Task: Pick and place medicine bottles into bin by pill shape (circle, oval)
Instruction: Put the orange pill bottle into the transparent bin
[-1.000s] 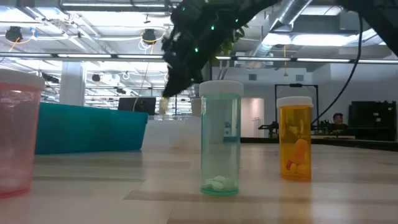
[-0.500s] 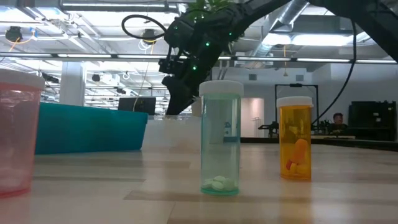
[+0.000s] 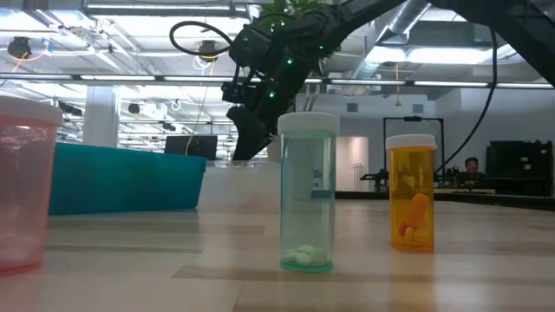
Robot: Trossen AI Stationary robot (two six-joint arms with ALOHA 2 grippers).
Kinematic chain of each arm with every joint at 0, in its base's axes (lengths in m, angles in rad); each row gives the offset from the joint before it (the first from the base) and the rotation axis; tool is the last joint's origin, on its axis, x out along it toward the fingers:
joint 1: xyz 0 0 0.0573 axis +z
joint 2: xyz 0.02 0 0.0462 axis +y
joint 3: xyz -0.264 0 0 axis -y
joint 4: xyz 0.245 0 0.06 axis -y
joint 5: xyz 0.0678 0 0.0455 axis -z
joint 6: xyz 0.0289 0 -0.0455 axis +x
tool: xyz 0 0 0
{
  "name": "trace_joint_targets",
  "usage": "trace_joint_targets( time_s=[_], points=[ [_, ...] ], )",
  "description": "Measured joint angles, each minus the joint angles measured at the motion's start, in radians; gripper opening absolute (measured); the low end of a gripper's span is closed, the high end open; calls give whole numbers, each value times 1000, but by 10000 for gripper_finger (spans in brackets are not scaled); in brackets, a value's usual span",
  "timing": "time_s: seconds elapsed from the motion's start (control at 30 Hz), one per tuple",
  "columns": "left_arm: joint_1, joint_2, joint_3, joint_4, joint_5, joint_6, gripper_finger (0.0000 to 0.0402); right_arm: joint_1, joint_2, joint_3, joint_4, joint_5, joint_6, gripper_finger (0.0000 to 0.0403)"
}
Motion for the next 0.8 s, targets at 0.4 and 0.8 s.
trace_joint_targets(
  time_s=[0.4,0.8],
  points=[
    [0,0,0,-5,-1,0,328,6,35,-2,-15,25,-8,114],
    [0,0,0,-5,-1,-1,328,5,35,0,-54,64,-15,114]
  ],
)
